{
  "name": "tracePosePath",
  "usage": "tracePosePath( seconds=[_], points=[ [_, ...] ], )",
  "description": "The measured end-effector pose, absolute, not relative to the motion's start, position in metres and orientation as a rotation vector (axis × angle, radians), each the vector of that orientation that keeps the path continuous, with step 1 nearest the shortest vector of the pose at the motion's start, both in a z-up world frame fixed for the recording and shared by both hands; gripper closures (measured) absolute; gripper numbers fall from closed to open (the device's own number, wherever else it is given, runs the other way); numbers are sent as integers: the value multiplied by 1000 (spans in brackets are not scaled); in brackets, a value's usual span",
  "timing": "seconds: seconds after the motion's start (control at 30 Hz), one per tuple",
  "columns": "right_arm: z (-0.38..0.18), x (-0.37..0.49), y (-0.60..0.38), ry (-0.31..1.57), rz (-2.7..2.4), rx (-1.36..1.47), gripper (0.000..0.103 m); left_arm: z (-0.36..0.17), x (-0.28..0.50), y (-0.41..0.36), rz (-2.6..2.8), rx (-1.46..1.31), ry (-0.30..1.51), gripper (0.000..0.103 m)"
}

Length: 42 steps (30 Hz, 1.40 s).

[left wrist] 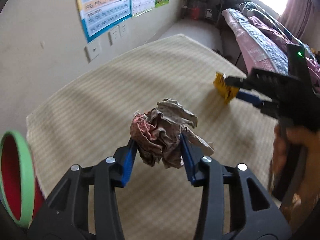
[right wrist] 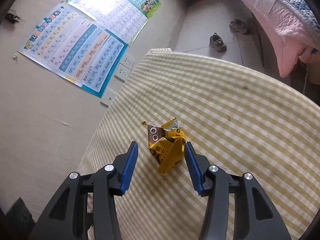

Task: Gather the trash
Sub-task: 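Grasp the crumpled brown paper with the left gripper while the right gripper grasps the yellow wrapper, then lift the brown paper with the left gripper while the right gripper lifts the yellow wrapper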

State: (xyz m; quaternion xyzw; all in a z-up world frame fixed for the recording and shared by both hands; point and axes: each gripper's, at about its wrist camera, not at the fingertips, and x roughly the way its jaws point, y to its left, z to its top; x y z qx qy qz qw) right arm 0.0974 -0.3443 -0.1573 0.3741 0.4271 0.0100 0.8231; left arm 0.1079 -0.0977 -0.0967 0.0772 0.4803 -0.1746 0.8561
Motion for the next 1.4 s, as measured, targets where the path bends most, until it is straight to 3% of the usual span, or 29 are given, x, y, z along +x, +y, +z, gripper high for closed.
tracePosePath(
  seconds=[0.03,0.1,0.13,0.8,1.4],
  points=[
    [-158,99,-343,913,26,789,61,-96,107,-93,-360,153,1021,62],
    [-158,101,-340,924,36,777,82,-99,104,-85,-346,133,1046,62],
    [-158,101,-338,929,43,774,85,-101,102,-82,-338,127,1056,62],
    [-77,36,-263,908,131,558,85,-79,68,-21,-323,-16,1045,62],
    [-63,16,-186,930,267,354,85,-51,48,20,-275,-52,964,62]
  ],
)
